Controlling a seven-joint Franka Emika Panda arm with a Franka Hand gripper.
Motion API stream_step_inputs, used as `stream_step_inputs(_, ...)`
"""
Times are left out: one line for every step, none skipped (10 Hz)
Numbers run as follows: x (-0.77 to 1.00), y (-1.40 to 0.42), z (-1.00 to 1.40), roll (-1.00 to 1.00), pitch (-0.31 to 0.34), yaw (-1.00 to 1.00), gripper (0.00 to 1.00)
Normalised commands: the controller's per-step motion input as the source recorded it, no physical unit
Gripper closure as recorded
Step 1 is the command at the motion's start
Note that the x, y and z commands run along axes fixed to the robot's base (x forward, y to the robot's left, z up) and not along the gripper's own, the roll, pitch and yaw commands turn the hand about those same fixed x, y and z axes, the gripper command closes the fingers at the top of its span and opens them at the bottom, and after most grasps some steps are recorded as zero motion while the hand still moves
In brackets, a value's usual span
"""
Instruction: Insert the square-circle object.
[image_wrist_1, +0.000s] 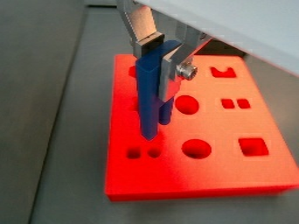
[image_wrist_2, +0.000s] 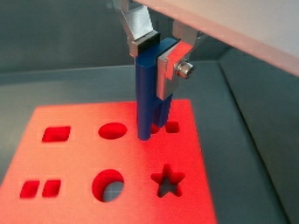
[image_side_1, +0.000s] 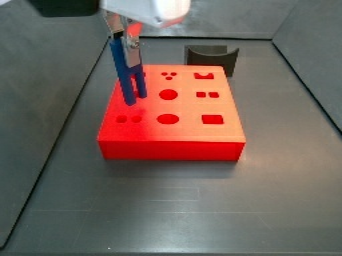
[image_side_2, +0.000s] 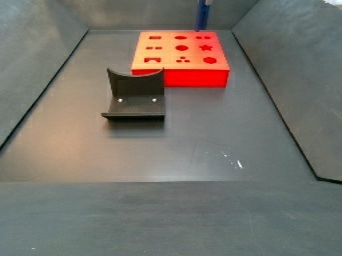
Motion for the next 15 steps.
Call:
stream_step_inputs(-0.02, -0.02, 0.0, 0.08, 0.004, -1.0, 1.0)
stream_step_inputs(-0.03, -0.1, 0.0, 0.1, 0.047, -0.96, 1.0)
stream_step_inputs(-0.05, -0.16, 0.0, 0.11, 0.091, -0.9, 1.0)
stream_step_inputs(-0.05, -0.15, -0.03, 0.12, 0.079, -0.91, 1.0)
stream_step_inputs(-0.05, -0.15, -0.05, 0.12, 0.067, -0.93, 1.0)
stream_step_inputs(-0.05, -0.14, -0.05, 0.12, 0.066, -0.93, 1.0)
stream_step_inputs(-0.13, -0.09, -0.05, 0.17, 0.127, -0.91, 1.0)
stream_step_inputs(-0.15, -0.11, -0.04, 0.18, 0.183, -0.78, 1.0)
stream_step_inputs(-0.1, -0.08, -0.03, 0.19, 0.201, -0.79, 1.0)
stream_step_inputs(-0.09, -0.06, 0.0, 0.2, 0.233, -0.74, 1.0)
stream_step_inputs(0.19, 0.0, 0.02, 0.16, 0.196, -0.13, 1.0)
stream_step_inputs(0.0, 0.0, 0.0, 0.13, 0.099, 0.0, 1.0)
stream_step_inputs(0.27, 0.0, -0.18, 0.13, 0.06, -0.23, 1.0)
stream_step_inputs(0.27, -0.01, -0.17, 0.09, 0.036, -0.21, 1.0)
stream_step_inputs(0.2, -0.04, -0.19, 0.08, 0.004, -0.13, 1.0)
